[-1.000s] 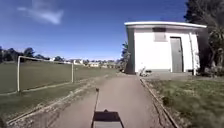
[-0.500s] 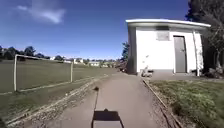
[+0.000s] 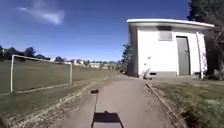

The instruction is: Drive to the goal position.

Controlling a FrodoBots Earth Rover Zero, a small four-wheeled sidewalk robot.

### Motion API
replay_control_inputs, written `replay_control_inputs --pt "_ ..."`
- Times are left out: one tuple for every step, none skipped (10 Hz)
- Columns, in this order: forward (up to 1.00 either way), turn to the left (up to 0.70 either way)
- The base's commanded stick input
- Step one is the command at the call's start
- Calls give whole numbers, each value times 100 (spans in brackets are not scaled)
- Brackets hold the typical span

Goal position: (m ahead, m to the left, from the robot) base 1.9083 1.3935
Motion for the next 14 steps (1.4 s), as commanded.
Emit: replay_control_inputs --pt "50 0" --pt "50 0" --pt "50 0" --pt "50 -9" --pt "50 -26" --pt "50 -40" --pt "50 0" --pt "50 0" --pt "50 0" --pt "50 0" --pt "50 0" --pt "50 0" --pt "50 0" --pt "50 0"
